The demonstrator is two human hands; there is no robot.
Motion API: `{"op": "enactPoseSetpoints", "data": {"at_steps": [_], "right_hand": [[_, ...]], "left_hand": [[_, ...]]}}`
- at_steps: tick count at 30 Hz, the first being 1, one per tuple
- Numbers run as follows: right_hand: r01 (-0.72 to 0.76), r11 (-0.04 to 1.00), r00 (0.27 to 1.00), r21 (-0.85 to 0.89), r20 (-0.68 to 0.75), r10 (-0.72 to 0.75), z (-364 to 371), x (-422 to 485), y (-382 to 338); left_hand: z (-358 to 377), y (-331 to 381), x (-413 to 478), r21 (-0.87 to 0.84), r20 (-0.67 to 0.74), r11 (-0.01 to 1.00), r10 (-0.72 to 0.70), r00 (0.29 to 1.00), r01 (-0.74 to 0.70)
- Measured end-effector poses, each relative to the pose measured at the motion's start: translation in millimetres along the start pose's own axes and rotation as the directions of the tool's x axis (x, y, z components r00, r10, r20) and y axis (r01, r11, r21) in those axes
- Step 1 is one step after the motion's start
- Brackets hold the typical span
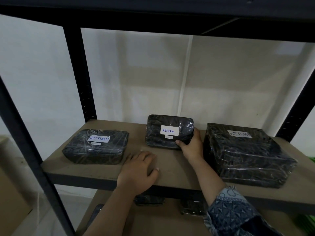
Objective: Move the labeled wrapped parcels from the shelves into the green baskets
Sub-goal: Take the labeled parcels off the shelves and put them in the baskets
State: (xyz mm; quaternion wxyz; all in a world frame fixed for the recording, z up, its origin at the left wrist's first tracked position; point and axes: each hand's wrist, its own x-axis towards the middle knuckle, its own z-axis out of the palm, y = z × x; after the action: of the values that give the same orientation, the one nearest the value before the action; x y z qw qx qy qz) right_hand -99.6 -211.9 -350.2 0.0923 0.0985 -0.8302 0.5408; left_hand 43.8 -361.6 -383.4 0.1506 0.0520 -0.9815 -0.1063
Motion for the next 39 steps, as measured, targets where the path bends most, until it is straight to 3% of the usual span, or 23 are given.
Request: {"op": "enactPoseSetpoints", "data": {"at_steps": [7, 15, 19, 25, 29, 39], "right_hand": [[-0.021, 0.999, 0.999, -0.037, 0.047, 0.023, 0.1, -3.1, -5.6], [-0.141, 0.987, 0.987, -0.080, 0.060, 0.146, 6.9, -14.5, -8.4], [-0.181, 0.981, 0.982, -0.076, 0.039, 0.184, 4.4, -30.1, -10.0], [-0.203, 0.978, 0.979, 0.044, 0.002, 0.203, -10.7, -64.1, -10.5], [-0.234, 0.959, 0.972, 0.161, 0.050, 0.229, -25.2, -90.5, -11.4], [-0.175, 0.949, 0.984, 0.263, 0.076, 0.160, -102.7, -180.0, 16.2]], "left_hand": [[0.0, 0.1, -0.3, -0.009, -0.006, 1.000, -0.002, 1.000, 0.002], [2.4, -0.8, 0.3, 0.003, -0.029, 1.000, 0.014, 0.999, -0.014], [5.8, -1.7, -1.0, -0.010, -0.095, 1.000, 0.028, 0.995, -0.029], [4.1, 1.2, -11.1, -0.008, -0.184, 0.998, 0.064, 0.981, -0.066], [7.2, 4.0, -39.8, 0.032, -0.230, 0.996, 0.087, 0.969, -0.082], [27.3, 40.9, -132.4, 0.148, -0.134, 0.989, 0.041, 0.990, -0.021]]}}
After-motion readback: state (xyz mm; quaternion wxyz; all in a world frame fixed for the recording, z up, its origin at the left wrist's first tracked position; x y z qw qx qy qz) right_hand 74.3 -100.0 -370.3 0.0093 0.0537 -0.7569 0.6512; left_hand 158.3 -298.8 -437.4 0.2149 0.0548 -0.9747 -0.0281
